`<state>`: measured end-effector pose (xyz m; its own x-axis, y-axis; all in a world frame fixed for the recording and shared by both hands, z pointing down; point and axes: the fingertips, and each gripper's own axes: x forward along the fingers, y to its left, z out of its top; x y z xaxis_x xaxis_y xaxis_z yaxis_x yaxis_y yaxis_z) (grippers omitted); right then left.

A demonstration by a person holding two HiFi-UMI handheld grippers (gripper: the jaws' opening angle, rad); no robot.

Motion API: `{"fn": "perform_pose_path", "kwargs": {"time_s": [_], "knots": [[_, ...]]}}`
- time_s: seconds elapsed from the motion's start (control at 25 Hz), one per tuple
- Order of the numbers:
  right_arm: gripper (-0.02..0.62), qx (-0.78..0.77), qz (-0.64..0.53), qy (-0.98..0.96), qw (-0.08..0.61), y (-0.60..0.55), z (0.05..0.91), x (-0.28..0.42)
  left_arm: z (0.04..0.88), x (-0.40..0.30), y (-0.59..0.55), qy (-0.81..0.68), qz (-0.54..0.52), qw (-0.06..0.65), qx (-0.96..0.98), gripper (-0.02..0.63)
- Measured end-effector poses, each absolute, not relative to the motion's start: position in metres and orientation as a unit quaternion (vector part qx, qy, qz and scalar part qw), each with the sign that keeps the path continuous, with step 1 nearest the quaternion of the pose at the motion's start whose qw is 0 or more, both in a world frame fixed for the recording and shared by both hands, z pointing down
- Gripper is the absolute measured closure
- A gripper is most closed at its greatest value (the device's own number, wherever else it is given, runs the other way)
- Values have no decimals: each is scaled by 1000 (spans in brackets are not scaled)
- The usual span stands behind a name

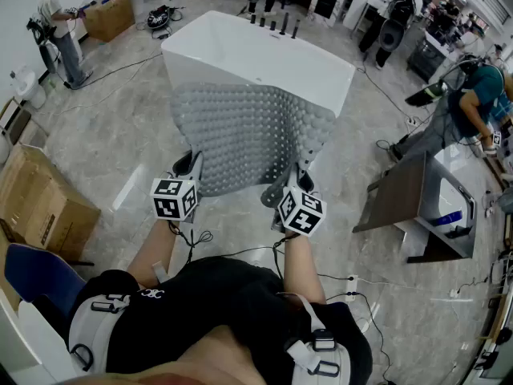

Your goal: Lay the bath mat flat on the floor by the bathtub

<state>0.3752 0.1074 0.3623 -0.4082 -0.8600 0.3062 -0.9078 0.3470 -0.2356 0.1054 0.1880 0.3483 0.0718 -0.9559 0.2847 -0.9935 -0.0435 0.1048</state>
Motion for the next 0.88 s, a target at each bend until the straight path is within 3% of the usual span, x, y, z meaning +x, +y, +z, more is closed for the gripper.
{"fn": "perform_pose_path", "kwargs": {"time_s": [0.4,0.88], "knots": [[552,553,176,-812,65,117,362,429,348,157,185,-674,64,137,723,557],[552,560,180,-805,70,130,366,405,354,135,193,-662,74,135,733,557]]}}
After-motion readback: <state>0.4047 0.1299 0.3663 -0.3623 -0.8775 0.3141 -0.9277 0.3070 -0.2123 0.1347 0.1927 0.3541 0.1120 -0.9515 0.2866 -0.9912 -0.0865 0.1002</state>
